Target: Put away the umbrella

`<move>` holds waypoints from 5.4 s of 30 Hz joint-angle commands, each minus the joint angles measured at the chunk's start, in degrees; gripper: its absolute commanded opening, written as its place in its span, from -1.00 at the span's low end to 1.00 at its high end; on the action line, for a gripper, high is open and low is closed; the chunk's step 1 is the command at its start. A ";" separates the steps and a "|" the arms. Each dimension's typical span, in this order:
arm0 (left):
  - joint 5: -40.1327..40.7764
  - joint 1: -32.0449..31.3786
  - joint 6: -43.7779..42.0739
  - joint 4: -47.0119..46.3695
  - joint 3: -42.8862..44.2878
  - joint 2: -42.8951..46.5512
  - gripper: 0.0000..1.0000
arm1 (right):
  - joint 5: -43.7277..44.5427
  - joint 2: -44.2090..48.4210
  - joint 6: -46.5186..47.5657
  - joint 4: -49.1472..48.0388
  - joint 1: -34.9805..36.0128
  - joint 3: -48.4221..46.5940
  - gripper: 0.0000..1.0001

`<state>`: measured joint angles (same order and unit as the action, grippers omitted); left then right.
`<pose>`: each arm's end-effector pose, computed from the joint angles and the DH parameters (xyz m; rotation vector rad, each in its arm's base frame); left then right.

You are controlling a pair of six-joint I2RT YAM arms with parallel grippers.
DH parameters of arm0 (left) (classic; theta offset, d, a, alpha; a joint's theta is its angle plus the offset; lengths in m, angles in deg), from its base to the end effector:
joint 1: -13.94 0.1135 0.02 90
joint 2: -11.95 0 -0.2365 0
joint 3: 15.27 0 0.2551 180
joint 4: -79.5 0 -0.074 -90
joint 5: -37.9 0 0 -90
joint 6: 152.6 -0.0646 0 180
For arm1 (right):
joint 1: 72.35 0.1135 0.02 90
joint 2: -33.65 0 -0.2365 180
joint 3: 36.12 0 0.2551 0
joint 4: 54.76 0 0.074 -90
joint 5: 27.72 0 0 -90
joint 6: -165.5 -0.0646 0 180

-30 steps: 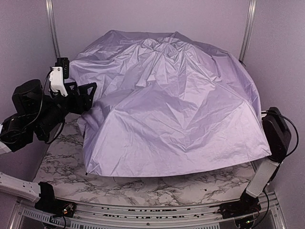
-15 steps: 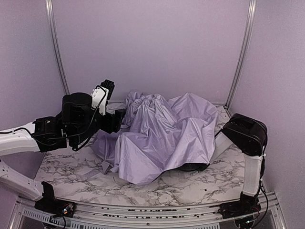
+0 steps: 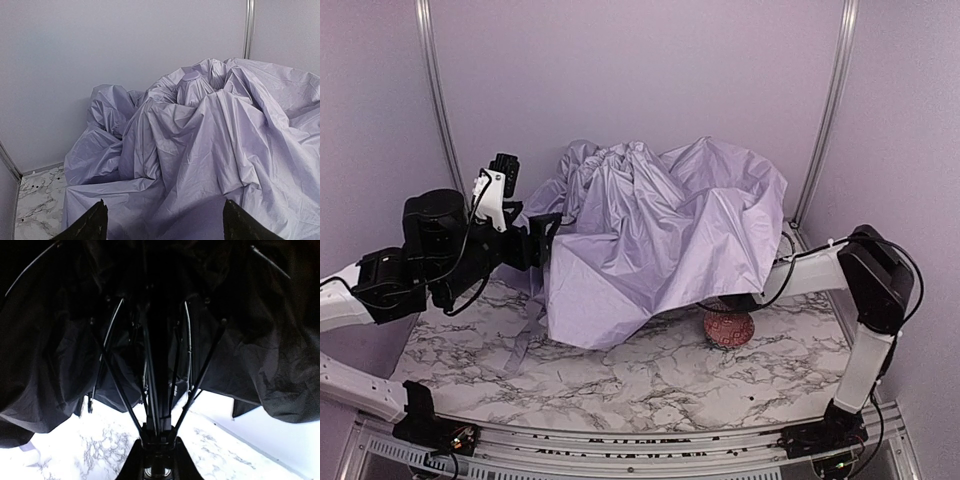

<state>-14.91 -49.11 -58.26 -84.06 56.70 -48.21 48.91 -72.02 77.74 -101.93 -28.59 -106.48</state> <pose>0.1604 -0.2293 0.3607 0.3458 1.6109 -0.3647 0.2973 0.3054 0.2219 -0.7316 1.2072 0.7631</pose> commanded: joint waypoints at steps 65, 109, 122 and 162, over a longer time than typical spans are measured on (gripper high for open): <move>-36.71 0.47 -9.24 -47.31 -28.09 -19.42 0.08 | -10.90 13.60 39.91 93.91 -5.84 -59.99 -0.80; -19.83 8.93 -51.71 -27.62 -11.36 -20.45 -1.00 | 4.85 16.70 48.05 102.56 1.71 -63.56 -0.87; -21.86 9.16 -53.00 -43.54 -4.94 -39.69 -1.00 | 8.46 20.08 47.23 95.18 1.93 -49.09 -0.86; -14.89 -5.86 -15.35 -25.26 -39.47 -4.85 0.97 | -1.91 -3.97 31.14 101.75 7.67 -33.92 -0.85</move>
<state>-28.20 -54.62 -76.97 -113.24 18.63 -57.76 48.76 -72.33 110.42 -2.13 -21.07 -137.17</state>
